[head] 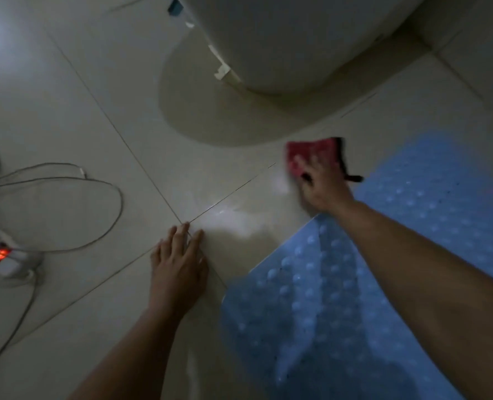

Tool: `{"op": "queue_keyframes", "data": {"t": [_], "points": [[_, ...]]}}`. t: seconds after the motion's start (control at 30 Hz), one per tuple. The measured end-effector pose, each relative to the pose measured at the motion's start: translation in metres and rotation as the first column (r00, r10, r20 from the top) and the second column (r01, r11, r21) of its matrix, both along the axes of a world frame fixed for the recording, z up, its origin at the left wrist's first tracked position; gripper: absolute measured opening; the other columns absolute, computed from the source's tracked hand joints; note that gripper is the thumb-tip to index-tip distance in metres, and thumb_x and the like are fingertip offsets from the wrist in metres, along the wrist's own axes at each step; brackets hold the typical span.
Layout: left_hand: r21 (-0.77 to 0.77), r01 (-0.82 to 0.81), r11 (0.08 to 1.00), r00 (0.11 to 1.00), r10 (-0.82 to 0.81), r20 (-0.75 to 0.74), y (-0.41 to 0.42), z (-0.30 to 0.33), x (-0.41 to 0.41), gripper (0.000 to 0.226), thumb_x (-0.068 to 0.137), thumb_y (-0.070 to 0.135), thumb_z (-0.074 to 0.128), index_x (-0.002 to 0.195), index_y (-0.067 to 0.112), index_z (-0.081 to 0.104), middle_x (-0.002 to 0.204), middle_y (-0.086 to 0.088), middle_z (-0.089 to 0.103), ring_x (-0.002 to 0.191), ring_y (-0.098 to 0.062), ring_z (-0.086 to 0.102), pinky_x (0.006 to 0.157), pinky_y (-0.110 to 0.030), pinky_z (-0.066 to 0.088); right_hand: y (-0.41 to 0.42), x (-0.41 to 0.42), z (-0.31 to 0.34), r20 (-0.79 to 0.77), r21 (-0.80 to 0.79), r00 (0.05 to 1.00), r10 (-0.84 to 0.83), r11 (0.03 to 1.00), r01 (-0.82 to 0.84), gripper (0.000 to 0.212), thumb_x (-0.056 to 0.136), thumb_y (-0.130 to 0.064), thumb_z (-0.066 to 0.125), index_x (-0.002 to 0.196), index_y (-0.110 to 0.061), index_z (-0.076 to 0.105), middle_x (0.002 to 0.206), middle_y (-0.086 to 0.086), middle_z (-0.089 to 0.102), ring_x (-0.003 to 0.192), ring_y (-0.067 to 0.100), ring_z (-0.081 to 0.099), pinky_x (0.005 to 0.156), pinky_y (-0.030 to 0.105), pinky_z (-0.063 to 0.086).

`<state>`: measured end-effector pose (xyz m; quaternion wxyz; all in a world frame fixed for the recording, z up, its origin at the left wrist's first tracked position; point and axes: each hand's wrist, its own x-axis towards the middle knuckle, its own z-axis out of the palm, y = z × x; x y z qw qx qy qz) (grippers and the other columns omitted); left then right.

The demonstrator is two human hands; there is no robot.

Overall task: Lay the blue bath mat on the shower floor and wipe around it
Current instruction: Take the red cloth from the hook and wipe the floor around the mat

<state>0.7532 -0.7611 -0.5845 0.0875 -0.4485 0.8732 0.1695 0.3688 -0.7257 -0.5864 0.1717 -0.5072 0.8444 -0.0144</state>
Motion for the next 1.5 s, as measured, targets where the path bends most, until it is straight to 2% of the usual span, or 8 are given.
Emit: {"op": "queue_keyframes", "data": {"t": [0.1, 0.2, 0.4, 0.53, 0.83, 1.13, 1.27, 1.5], "points": [[0.019, -0.001, 1.000, 1.000, 0.001, -0.003, -0.002, 0.003, 0.005, 0.068, 0.091, 0.048, 0.033, 0.153, 0.021, 0.040, 0.163, -0.011, 0.032, 0.150, -0.034, 0.027, 0.114, -0.054, 0.034, 0.014, 0.009, -0.002, -0.047, 0.014, 0.973, -0.227, 0.973, 0.228, 0.061, 0.099, -0.041, 0.032, 0.156, -0.021, 0.029, 0.164, 0.020, 0.020, 0.151, 0.043, 0.014, 0.123, 0.058, 0.011], [0.045, -0.029, 0.999, 0.998, 0.031, -0.054, -0.007, 0.010, 0.003, 0.061, 0.091, 0.043, 0.038, 0.146, 0.021, 0.050, 0.157, -0.010, 0.041, 0.144, -0.034, 0.037, 0.107, -0.054, 0.041, 0.040, 0.105, -0.014, -0.044, -0.101, 0.985, -0.169, 0.981, 0.164, 0.066, 0.093, -0.037, 0.031, 0.154, -0.013, 0.033, 0.161, 0.021, 0.027, 0.152, 0.041, 0.013, 0.122, 0.061, 0.011], [0.097, -0.092, 0.991, 0.988, 0.103, -0.114, -0.021, 0.019, 0.002, 0.049, 0.087, 0.034, 0.045, 0.129, 0.023, 0.066, 0.142, -0.002, 0.057, 0.128, -0.032, 0.052, 0.094, -0.050, 0.051, 0.107, 0.292, -0.026, 0.089, -0.176, 0.853, 0.514, 0.851, -0.494, 0.056, 0.097, -0.031, 0.043, 0.151, -0.019, 0.040, 0.162, 0.011, 0.031, 0.155, 0.032, 0.004, 0.122, 0.058, 0.011], [0.055, -0.022, 0.998, 0.992, 0.029, -0.123, -0.029, 0.019, 0.005, 0.051, 0.085, 0.041, 0.040, 0.124, 0.026, 0.067, 0.138, 0.000, 0.060, 0.123, -0.031, 0.055, 0.090, -0.049, 0.054, 0.102, 0.250, -0.025, 0.079, -0.208, 0.725, 0.684, 0.723, -0.659, 0.050, 0.097, -0.041, 0.048, 0.145, -0.030, 0.046, 0.161, 0.002, 0.034, 0.153, 0.029, 0.021, 0.120, 0.065, 0.008], [-0.125, 0.161, 0.979, 0.967, -0.182, -0.176, -0.023, 0.001, -0.079, 0.050, 0.083, 0.042, 0.043, 0.117, 0.021, 0.073, 0.139, -0.013, 0.059, 0.131, -0.040, 0.051, 0.103, -0.056, 0.036, 0.062, 0.035, 0.007, 0.080, 0.024, 0.996, 0.042, 0.999, -0.044, 0.064, 0.099, -0.052, 0.019, 0.159, -0.032, 0.014, 0.168, 0.000, 0.003, 0.155, 0.016, -0.008, 0.124, 0.054, -0.002], [-0.156, 0.379, 0.912, 0.847, -0.410, -0.340, 0.015, -0.019, -0.301, 0.052, 0.087, 0.043, 0.042, 0.127, 0.024, 0.067, 0.149, -0.009, 0.053, 0.144, -0.036, 0.039, 0.111, -0.060, 0.038, -0.005, -0.126, 0.017, 0.130, 0.148, 0.937, -0.324, 0.941, 0.305, 0.062, 0.106, -0.046, 0.020, 0.160, -0.026, -0.002, 0.167, 0.004, -0.015, 0.154, 0.024, -0.013, 0.124, 0.050, -0.006], [-0.139, 0.369, 0.919, 0.858, -0.394, -0.329, 0.034, -0.027, -0.380, 0.059, 0.096, 0.048, 0.037, 0.152, 0.030, 0.038, 0.163, -0.002, 0.029, 0.156, -0.031, 0.011, 0.123, -0.055, 0.012, -0.017, -0.167, 0.011, 0.184, 0.119, 0.913, -0.365, 0.930, 0.348, 0.060, 0.106, -0.045, 0.022, 0.160, -0.027, 0.002, 0.167, 0.003, -0.014, 0.154, 0.025, -0.013, 0.124, 0.051, -0.008], [-0.182, 0.367, 0.912, 0.876, -0.405, -0.263, 0.036, -0.045, -0.427, 0.064, 0.101, 0.055, 0.025, 0.155, 0.022, 0.036, 0.165, -0.005, 0.028, 0.156, -0.032, 0.011, 0.124, -0.057, 0.010, -0.010, -0.213, 0.005, 0.299, -0.025, 0.860, -0.414, 0.897, 0.441, 0.055, 0.108, -0.041, 0.025, 0.159, -0.028, 0.011, 0.168, -0.003, -0.006, 0.155, 0.016, -0.009, 0.124, 0.046, -0.011]]}}
